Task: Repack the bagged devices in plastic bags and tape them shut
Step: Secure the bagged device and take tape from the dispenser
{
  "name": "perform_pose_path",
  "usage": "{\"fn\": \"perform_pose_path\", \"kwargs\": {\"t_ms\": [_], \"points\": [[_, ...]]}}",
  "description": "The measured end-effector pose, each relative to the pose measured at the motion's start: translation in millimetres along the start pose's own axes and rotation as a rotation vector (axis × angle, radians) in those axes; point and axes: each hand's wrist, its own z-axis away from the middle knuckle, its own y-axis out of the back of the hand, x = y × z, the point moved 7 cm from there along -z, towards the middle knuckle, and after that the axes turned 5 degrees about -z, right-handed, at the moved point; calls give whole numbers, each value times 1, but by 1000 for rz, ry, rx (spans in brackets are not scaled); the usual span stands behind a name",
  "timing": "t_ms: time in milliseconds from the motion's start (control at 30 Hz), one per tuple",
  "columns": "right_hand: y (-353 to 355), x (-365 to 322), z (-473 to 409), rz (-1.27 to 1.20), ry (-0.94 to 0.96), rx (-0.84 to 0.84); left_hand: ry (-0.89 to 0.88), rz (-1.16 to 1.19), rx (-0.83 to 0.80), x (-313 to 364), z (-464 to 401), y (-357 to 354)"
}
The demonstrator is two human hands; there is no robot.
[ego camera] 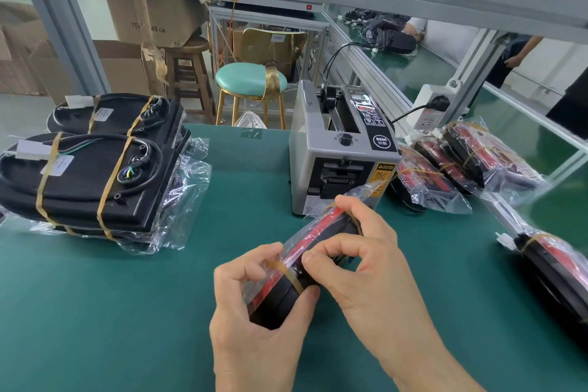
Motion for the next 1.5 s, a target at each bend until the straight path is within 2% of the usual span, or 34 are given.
{"fn": "perform_pose_path", "kwargs": {"t_ms": [133, 733, 1200, 1500], "points": [[3, 3, -3, -82, -13, 27, 20, 7, -7, -2, 0, 0], [-3, 2, 0, -81, 38, 40, -59, 1, -32, 6, -2, -2], [-3, -3, 0, -35, 75, 35, -147, -129, -62, 10, -5, -2], [-1, -3, -1, 17, 104, 70, -139, -175, -42, 8, -5, -2]]}}
